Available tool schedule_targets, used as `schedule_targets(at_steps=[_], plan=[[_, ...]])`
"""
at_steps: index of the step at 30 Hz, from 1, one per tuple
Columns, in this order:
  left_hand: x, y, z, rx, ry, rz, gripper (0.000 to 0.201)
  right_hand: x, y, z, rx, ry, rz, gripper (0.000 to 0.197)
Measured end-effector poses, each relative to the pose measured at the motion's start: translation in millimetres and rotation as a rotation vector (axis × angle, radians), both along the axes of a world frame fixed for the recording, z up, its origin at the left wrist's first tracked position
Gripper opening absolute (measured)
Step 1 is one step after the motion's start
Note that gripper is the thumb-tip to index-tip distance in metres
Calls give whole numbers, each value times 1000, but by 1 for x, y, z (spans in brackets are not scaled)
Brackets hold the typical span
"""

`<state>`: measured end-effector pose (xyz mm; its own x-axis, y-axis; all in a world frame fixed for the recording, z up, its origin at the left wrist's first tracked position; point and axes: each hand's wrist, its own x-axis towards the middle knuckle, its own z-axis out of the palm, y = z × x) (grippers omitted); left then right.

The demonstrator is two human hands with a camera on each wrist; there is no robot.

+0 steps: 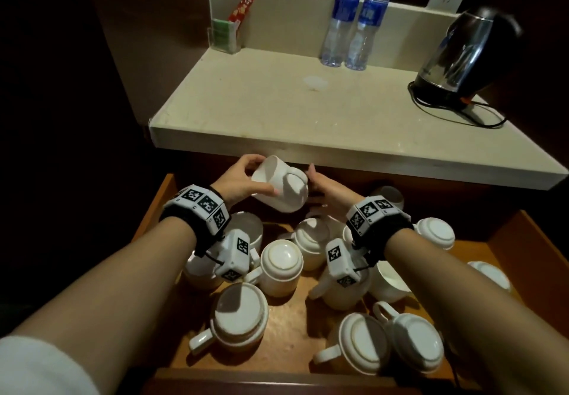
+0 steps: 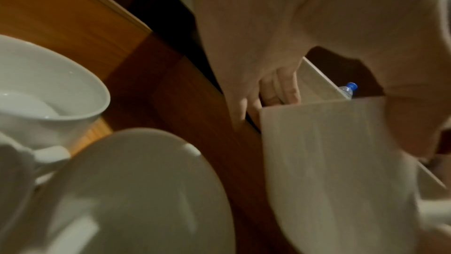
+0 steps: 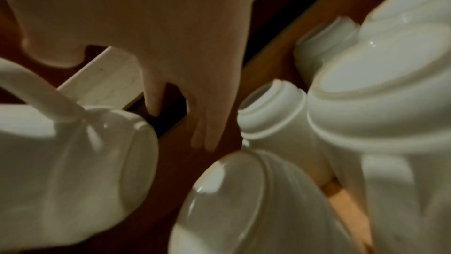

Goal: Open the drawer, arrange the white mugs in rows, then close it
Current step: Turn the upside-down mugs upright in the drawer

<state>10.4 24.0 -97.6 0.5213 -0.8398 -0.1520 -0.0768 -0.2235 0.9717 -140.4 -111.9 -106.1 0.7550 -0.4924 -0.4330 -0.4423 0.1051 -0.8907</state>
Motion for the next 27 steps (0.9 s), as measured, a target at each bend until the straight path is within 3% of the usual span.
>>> schedule_targets(at_steps=[3,7,11,15,18,27], plan=[[-1,-3,-1,61,-174,-28,88,6,-1,13,-315,73,26,61],[-3,-8,-5,51,-245,-48,86,19,4,25,-533,138,153,43],[-4,-10,-12,6,-243,-68,86,36,0,18,-539,237,144,18],[-3,-14,-13,-12,-236,-91,84,45,-2,5,-579,313,64,25],[6,-13,-13,33,-228,-93,77,47,-4,-3,-617,381,57,11],[24,7,-31,127,-160,69,59,52,-9,-20,-607,475,68,31]])
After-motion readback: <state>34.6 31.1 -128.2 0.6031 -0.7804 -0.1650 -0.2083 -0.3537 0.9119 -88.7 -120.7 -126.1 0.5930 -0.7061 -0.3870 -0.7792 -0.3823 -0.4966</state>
